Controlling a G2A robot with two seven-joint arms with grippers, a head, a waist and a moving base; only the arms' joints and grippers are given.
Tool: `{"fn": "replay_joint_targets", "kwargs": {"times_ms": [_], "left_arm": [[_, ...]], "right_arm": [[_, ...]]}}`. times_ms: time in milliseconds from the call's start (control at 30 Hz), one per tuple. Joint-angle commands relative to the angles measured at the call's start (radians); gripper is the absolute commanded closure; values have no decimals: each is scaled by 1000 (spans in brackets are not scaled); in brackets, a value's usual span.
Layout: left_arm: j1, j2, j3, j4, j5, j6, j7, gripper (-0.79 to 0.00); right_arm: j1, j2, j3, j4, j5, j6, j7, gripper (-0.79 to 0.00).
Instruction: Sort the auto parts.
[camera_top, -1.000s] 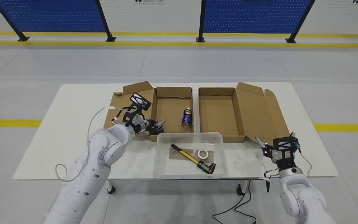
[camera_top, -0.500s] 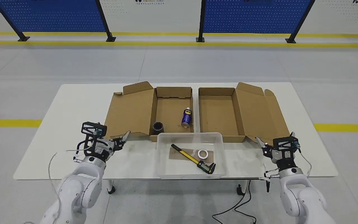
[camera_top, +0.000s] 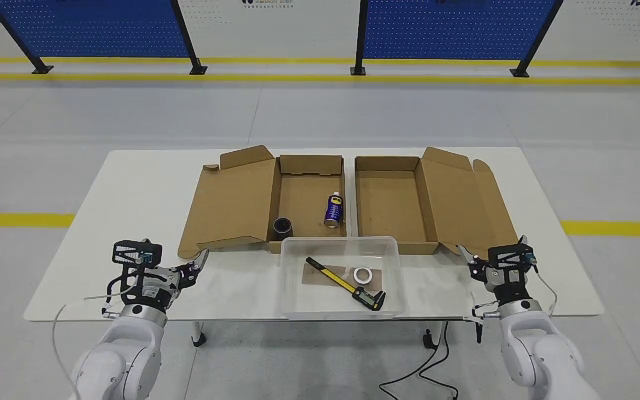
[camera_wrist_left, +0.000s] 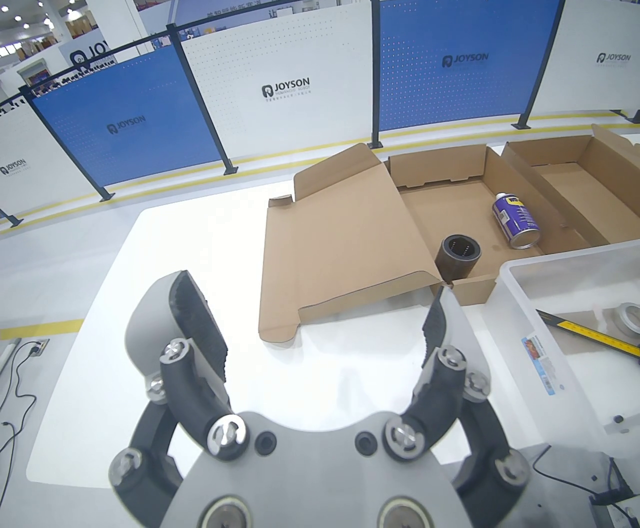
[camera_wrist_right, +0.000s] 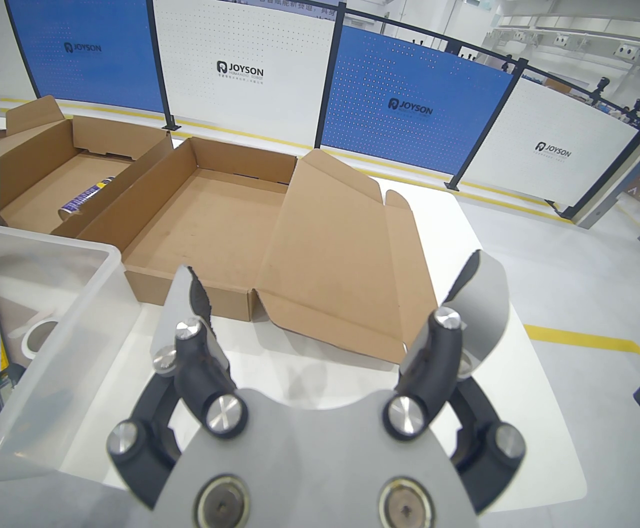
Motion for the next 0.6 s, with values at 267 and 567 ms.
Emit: {"fn": "replay_joint_targets", "kwargs": {"times_ms": [267,567], "left_arm": [[0,0,0,0,0,0,0,-785],[0,0,0,0,0,0,0,-785]], "right_arm": [[29,1,-46,-111,-99,-92,21,-785],[139,2,-147,-205,-125,-274,227,-785]]}}
